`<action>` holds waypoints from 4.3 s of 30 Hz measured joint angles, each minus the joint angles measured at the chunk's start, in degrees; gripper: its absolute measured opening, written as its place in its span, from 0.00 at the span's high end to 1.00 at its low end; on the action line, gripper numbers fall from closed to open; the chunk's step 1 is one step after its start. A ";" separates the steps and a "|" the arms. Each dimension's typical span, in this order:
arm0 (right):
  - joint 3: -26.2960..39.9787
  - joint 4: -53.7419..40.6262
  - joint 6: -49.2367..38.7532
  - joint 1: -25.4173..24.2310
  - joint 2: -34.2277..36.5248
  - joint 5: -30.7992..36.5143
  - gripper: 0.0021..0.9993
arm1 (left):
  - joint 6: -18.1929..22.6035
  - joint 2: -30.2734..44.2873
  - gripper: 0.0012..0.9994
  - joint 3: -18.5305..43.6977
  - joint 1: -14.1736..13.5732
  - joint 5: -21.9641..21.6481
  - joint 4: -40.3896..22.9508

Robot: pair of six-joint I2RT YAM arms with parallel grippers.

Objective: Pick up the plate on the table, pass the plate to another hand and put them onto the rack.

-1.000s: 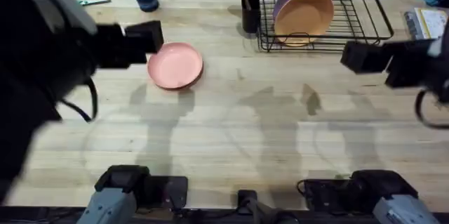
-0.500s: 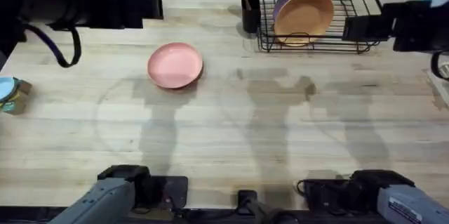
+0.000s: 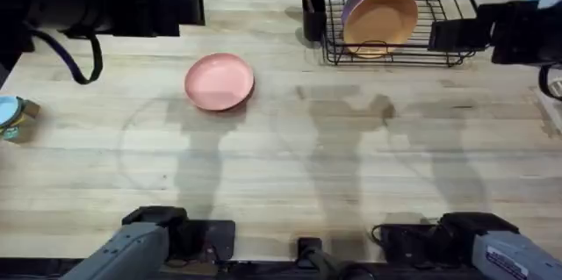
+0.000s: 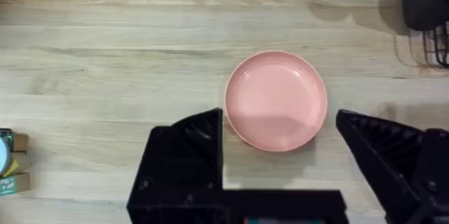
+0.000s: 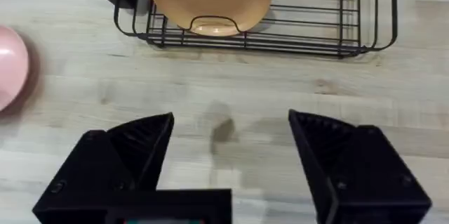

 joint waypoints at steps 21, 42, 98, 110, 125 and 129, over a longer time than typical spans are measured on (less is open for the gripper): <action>0.11 3.62 -0.02 0.00 4.53 0.00 0.00 | -5.29 18.75 0.01 0.15 7.28 -0.02 -0.93; 0.13 4.86 -0.02 0.00 5.99 0.00 0.00 | -5.27 39.34 0.02 0.15 7.28 -0.02 2.15; 0.13 4.85 -0.02 0.00 5.99 0.00 0.00 | -5.97 46.74 0.96 4.94 7.80 8.24 -1.51; 0.13 4.85 -0.02 0.00 5.99 0.00 0.00 | -7.88 47.69 0.96 20.56 4.23 9.49 -13.29; 0.13 4.85 -0.02 0.00 5.99 0.00 0.00 | -8.94 47.69 0.96 32.86 -1.82 13.80 -19.04; 0.13 3.98 -0.02 0.00 5.99 0.00 0.00 | -8.96 47.69 0.96 34.54 -2.91 17.78 -18.94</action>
